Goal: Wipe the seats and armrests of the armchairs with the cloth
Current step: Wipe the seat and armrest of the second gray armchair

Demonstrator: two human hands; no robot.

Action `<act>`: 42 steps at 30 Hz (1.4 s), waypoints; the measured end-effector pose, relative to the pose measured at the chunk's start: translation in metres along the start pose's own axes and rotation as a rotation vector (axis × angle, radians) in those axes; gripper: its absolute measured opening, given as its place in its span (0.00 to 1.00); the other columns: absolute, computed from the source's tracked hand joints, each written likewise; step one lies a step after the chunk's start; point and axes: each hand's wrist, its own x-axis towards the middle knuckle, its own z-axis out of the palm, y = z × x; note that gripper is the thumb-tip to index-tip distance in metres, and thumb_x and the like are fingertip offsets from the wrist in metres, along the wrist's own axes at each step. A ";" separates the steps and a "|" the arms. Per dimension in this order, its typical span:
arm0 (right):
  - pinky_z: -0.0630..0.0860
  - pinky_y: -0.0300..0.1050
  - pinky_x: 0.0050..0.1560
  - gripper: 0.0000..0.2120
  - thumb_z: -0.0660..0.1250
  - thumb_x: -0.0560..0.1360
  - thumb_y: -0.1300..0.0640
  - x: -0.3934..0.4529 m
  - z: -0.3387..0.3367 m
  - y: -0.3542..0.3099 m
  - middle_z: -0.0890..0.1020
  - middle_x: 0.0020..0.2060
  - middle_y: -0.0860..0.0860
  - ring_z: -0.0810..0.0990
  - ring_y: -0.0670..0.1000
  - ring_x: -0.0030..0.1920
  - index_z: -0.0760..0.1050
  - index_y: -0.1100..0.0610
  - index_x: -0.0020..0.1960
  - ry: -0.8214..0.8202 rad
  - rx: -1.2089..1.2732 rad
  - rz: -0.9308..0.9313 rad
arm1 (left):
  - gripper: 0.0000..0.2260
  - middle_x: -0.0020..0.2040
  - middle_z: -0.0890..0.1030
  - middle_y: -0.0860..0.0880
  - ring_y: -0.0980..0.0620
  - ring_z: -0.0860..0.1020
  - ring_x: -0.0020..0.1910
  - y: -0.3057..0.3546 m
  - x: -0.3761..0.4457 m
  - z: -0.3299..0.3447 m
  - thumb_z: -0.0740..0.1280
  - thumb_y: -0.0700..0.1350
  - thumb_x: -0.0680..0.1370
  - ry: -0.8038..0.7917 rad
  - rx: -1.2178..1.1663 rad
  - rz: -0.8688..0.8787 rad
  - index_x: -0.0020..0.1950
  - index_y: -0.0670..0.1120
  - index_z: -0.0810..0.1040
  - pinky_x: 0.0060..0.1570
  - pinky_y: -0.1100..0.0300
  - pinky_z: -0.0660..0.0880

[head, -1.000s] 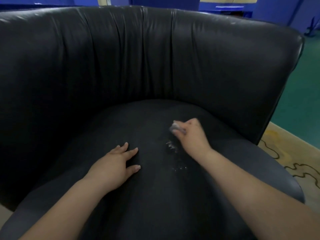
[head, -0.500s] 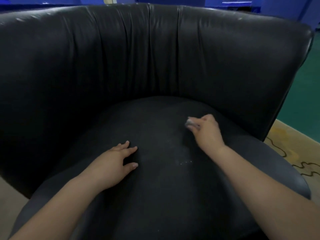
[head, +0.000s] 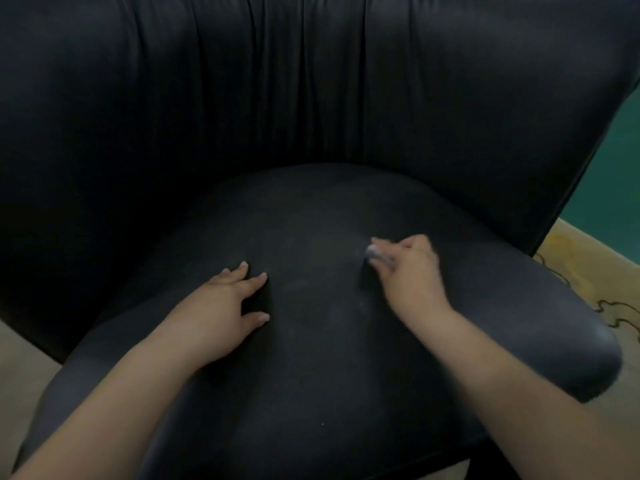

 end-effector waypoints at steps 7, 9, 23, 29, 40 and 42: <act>0.72 0.41 0.60 0.11 0.70 0.74 0.56 -0.020 0.022 -0.042 0.73 0.51 0.53 0.77 0.52 0.53 0.81 0.56 0.56 -0.092 0.182 -0.269 | 0.32 0.79 0.49 0.55 0.53 0.50 0.78 0.000 0.002 -0.006 0.65 0.59 0.78 -0.011 0.001 0.004 0.77 0.60 0.54 0.75 0.58 0.51; 0.71 0.35 0.54 0.13 0.68 0.75 0.55 -0.001 -0.005 -0.018 0.73 0.50 0.49 0.76 0.52 0.53 0.80 0.56 0.59 0.046 0.121 -0.131 | 0.31 0.79 0.49 0.55 0.53 0.50 0.78 -0.001 0.001 -0.004 0.64 0.59 0.78 -0.007 -0.002 0.005 0.78 0.60 0.53 0.74 0.58 0.50; 0.71 0.47 0.56 0.13 0.65 0.77 0.53 -0.031 0.012 -0.036 0.73 0.56 0.56 0.73 0.56 0.55 0.77 0.49 0.61 -0.003 0.002 -0.143 | 0.34 0.79 0.51 0.55 0.55 0.51 0.77 -0.027 -0.027 -0.013 0.68 0.54 0.77 -0.034 -0.089 0.007 0.78 0.57 0.55 0.73 0.62 0.49; 0.72 0.42 0.53 0.12 0.65 0.76 0.50 -0.086 0.061 -0.067 0.69 0.49 0.47 0.72 0.46 0.49 0.77 0.47 0.59 -0.127 0.133 -0.381 | 0.34 0.80 0.47 0.53 0.52 0.48 0.78 -0.024 -0.031 -0.011 0.67 0.56 0.77 -0.040 -0.085 0.020 0.78 0.56 0.52 0.74 0.61 0.46; 0.74 0.48 0.57 0.13 0.67 0.75 0.49 -0.073 0.062 -0.059 0.70 0.49 0.49 0.75 0.51 0.52 0.79 0.48 0.58 -0.142 0.064 -0.436 | 0.44 0.80 0.42 0.50 0.49 0.43 0.78 -0.032 -0.048 -0.005 0.70 0.64 0.71 -0.053 -0.069 0.005 0.79 0.59 0.48 0.75 0.56 0.46; 0.73 0.44 0.56 0.14 0.69 0.75 0.50 -0.059 0.058 -0.060 0.69 0.47 0.49 0.74 0.50 0.50 0.79 0.51 0.59 -0.145 0.035 -0.466 | 0.44 0.80 0.43 0.50 0.48 0.44 0.78 -0.032 -0.048 -0.006 0.70 0.64 0.70 -0.063 -0.076 0.000 0.79 0.58 0.48 0.75 0.57 0.46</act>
